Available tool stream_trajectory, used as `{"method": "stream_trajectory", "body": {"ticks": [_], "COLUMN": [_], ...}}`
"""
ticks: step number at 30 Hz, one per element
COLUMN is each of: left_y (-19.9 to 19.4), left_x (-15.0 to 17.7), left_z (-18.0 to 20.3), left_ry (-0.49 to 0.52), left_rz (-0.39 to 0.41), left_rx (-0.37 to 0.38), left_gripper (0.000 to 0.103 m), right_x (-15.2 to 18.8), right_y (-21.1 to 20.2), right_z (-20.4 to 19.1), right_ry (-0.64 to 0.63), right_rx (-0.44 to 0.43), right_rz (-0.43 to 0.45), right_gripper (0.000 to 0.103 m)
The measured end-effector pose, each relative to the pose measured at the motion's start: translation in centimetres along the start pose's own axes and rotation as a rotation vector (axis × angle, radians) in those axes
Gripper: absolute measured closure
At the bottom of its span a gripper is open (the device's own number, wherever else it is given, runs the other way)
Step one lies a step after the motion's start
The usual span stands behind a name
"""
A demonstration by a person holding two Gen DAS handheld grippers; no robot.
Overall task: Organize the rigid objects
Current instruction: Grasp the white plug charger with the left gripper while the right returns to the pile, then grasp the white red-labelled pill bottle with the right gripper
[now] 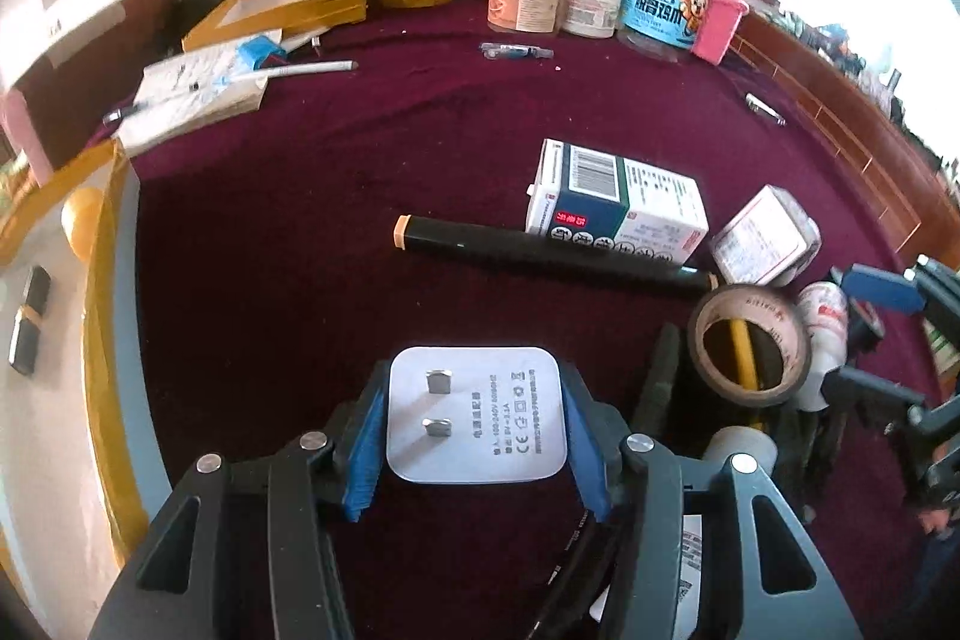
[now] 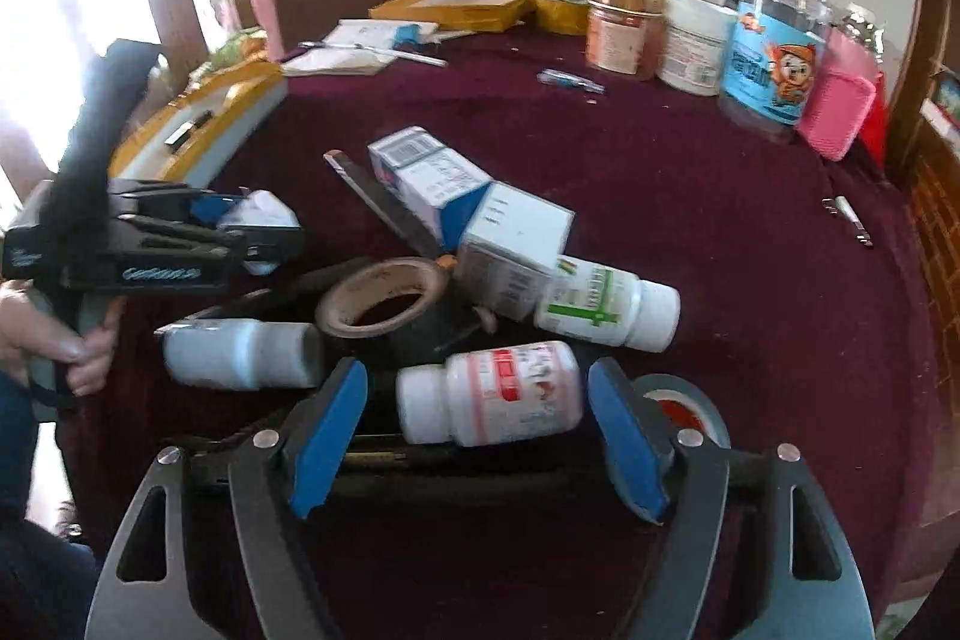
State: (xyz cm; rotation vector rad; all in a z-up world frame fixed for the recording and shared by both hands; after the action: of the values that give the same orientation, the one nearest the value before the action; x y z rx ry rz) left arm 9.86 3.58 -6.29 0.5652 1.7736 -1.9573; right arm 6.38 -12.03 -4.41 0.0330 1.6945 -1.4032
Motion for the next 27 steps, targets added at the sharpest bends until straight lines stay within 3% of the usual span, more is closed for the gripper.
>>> {"method": "stream_trajectory", "body": {"ticks": [4,6,16,27], "left_y": [0.0,-0.1,-3.0,-7.2], "left_x": [-0.1,-0.1,-0.2,-0.6], "left_z": [-0.2,-0.4,-1.0,-2.7], "left_ry": [0.000,-0.015,-0.075,-0.119], "left_rz": [0.015,0.021,0.061,0.130], "left_rx": [-0.011,-0.002,0.074,0.108], "left_gripper": [0.050,0.050,0.051,0.050], "right_x": [0.1,0.2,-0.6,-2.2], "right_y": [0.7,1.2,-0.1,-1.3], "right_z": [-0.3,-0.5,0.7,0.9], "right_ry": [-0.014,-0.032,0.042,0.155], "right_rx": [-0.023,-0.016,-0.030,-0.125], "right_rz": [-0.001,-0.013,0.052,0.137], "right_gripper": [0.028,0.040,0.041,0.041]}}
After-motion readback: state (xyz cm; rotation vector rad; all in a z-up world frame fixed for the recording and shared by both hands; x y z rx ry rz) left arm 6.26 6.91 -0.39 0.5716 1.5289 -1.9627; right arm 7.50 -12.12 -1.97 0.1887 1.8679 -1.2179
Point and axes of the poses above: each gripper's, at about its wrist camera, not at the fingertips, and y roughly the way its jaws point, z to its right, x to its underside, the point moved 9 cm from there along y, roughly the way its jaws point, and after that the axes turned 5 degrees about -y, right-handed, at the moved point
